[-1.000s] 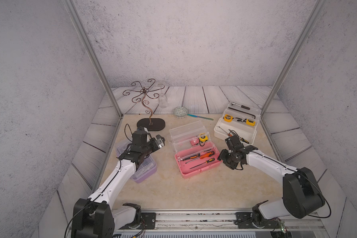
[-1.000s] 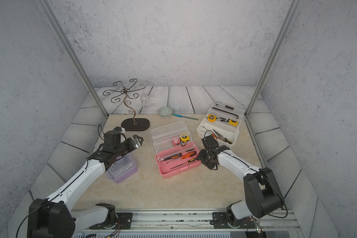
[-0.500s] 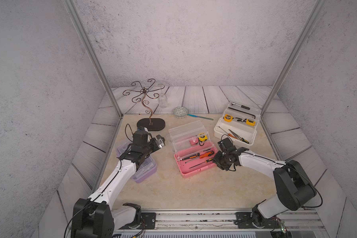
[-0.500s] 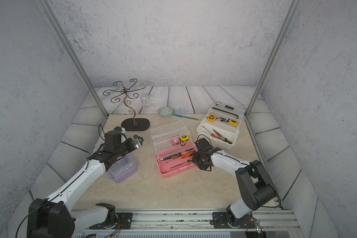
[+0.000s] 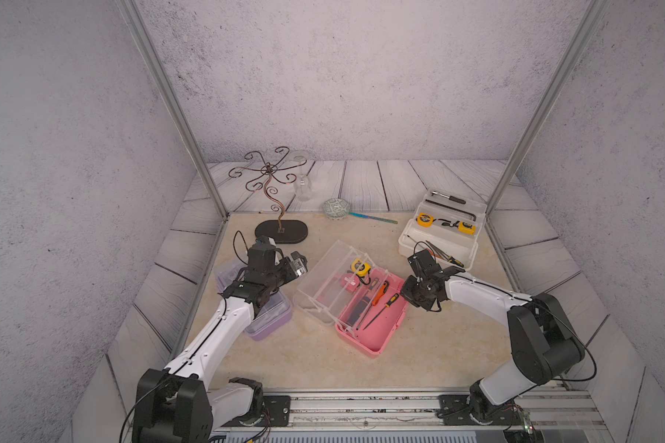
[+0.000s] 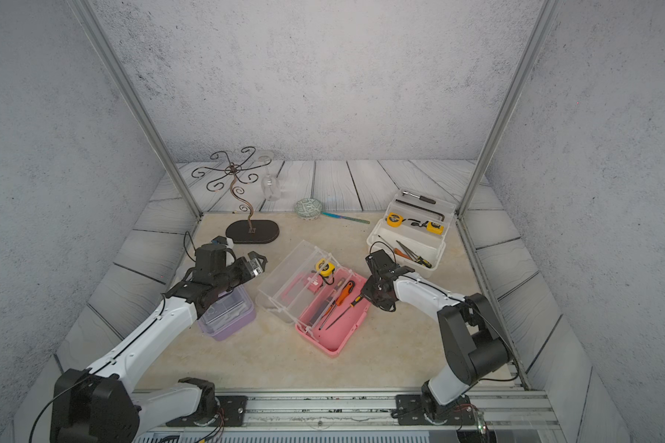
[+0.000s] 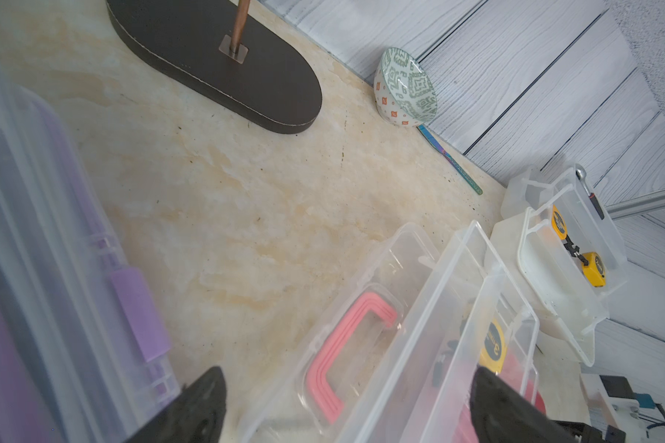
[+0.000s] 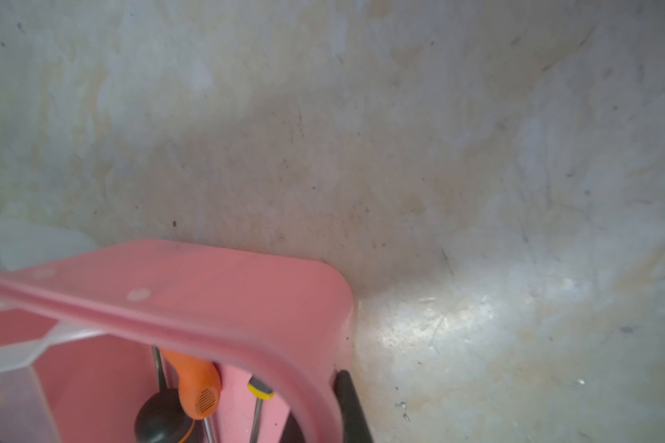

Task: Close toolboxes
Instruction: Move the toolbox to the center of the board.

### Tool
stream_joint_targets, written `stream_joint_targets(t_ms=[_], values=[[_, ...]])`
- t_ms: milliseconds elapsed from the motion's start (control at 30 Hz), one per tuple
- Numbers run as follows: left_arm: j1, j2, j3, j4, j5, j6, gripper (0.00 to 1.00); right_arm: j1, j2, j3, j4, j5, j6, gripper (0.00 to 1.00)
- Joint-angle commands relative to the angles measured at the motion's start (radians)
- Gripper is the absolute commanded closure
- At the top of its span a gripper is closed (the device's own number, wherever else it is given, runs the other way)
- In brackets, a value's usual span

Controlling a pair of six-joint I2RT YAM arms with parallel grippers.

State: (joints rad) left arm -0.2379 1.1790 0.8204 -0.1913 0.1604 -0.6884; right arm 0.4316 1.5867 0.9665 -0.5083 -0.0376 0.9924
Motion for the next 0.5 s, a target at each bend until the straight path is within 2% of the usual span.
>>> stream_joint_targets(t_ms=[0,167,300,467], values=[[-0.006,0.002,-0.001,-0.011,-0.010,0.012,0.00,-0.036,0.027,0.035,-0.078,0.077,-0.179,1.00],[-0.005,0.009,0.005,-0.016,0.000,0.015,0.00,-0.107,-0.007,0.000,-0.085,0.078,-0.305,1.00],[-0.011,0.028,0.015,-0.025,0.022,0.019,0.01,-0.191,-0.058,-0.051,-0.056,0.029,-0.380,1.00],[-0.085,0.049,0.027,-0.064,-0.010,0.034,0.05,-0.278,-0.070,-0.083,-0.048,-0.041,-0.445,1.00]])
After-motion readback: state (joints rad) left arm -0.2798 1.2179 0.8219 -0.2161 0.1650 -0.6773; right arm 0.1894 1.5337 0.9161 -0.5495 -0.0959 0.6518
